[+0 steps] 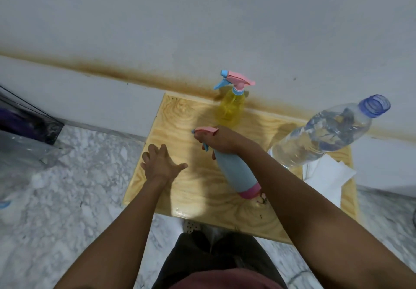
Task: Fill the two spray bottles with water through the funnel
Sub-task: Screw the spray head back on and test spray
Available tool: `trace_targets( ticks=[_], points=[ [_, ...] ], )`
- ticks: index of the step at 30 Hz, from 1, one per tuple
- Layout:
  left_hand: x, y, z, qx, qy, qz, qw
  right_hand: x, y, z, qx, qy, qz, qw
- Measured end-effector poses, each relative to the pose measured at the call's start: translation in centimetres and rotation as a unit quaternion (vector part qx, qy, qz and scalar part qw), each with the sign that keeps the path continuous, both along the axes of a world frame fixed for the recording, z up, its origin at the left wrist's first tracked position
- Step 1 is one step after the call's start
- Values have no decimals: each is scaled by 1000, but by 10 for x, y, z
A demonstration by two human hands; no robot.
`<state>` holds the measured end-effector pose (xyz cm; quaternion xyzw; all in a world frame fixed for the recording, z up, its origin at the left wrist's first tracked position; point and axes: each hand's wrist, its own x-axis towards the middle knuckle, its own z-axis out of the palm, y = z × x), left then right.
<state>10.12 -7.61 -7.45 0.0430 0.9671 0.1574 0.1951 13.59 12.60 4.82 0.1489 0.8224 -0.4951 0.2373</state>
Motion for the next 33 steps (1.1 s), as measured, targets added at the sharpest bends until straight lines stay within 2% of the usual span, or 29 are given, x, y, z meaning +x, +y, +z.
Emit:
trace_targets(
  ticks=[7, 15, 18, 23, 29, 33],
  points=[
    [-1, -1, -2, 8, 2, 3, 1000, 1, 10, -6, 23, 26, 58, 998],
    [-1, -2, -4, 13, 4, 8, 1000, -3, 13, 0, -4, 40, 48, 998],
    [0, -1, -2, 22, -3, 14, 1000, -7, 12, -2, 7, 22, 33, 999],
    [1, 0, 2, 24, -3, 15, 1000, -14, 13, -3, 35, -56, 6, 998],
    [3, -1, 4, 24, 3, 11, 1000, -15, 12, 0, 29, -46, -16, 998],
    [4, -1, 6, 25, 3, 10, 1000, -17, 12, -1, 36, -70, 10, 997]
  ],
)
